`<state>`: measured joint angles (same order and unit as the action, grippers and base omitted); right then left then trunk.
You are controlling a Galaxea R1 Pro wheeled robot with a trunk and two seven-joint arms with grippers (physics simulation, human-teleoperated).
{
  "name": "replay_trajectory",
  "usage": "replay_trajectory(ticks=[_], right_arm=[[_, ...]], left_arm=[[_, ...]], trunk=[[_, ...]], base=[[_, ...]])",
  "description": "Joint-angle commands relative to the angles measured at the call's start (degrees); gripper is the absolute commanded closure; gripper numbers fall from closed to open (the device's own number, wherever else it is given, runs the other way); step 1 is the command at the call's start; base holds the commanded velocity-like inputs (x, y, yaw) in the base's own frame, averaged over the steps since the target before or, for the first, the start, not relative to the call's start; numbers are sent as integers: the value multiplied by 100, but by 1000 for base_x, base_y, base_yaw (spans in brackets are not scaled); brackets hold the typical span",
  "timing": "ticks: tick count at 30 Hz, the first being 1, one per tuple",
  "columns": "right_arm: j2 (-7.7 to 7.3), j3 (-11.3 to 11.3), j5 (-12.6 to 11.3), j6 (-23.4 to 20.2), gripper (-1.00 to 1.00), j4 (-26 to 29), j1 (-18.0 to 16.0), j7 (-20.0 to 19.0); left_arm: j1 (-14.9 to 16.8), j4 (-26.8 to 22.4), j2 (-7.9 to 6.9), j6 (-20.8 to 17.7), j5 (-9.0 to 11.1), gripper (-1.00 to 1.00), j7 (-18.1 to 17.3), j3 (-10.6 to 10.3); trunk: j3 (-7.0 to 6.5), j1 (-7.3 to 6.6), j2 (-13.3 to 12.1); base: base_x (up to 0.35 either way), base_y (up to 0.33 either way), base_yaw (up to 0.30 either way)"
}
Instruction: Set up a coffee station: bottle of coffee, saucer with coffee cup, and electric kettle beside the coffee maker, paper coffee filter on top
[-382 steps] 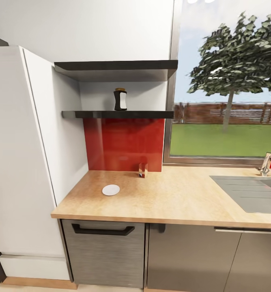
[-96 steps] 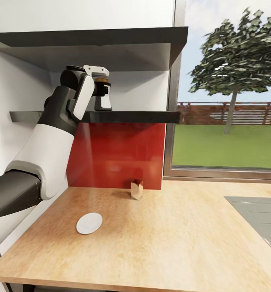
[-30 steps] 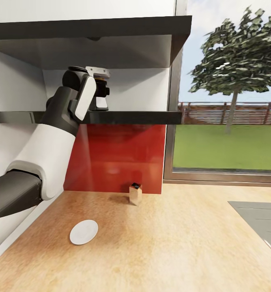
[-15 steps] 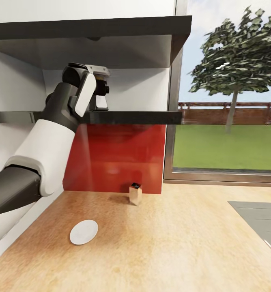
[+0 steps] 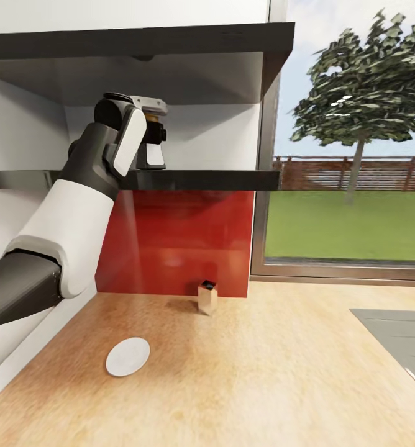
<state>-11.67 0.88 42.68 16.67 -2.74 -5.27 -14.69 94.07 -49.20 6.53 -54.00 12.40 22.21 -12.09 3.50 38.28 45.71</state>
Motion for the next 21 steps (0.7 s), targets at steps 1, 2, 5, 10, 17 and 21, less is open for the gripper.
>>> replay_trajectory(ticks=[1, 2, 5, 10, 17, 21], right_arm=[[-2, 8, -12, 30, -100, -16, -10, -7], [-2, 8, -11, 30, -100, -16, -10, -7], [-2, 8, -10, 30, -100, -16, -10, -7], [-2, 8, -8, 30, -100, -16, -10, -7], [-2, 8, -10, 30, -100, -16, -10, -7], [-2, 8, -8, 30, -100, -16, -10, -7]], left_arm=[[6, -2, -2, -11, 60, -100, 56, -13], [6, -2, -3, -9, 60, -100, 56, -13], [8, -2, -3, -6, 60, -100, 56, -13], [7, -9, -3, -5, 60, -100, 56, -13], [6, -11, -3, -5, 60, -100, 56, -13], [7, -17, -3, -5, 60, -100, 58, -13]], trunk=[[10, 2, 7], [10, 2, 7], [10, 2, 7], [10, 2, 7], [10, 2, 7], [10, 2, 7]], base=[[100, 0, 0], [95, 0, 0], [52, 0, 0], [15, 0, 0], [119, 0, 0], [30, 0, 0]])
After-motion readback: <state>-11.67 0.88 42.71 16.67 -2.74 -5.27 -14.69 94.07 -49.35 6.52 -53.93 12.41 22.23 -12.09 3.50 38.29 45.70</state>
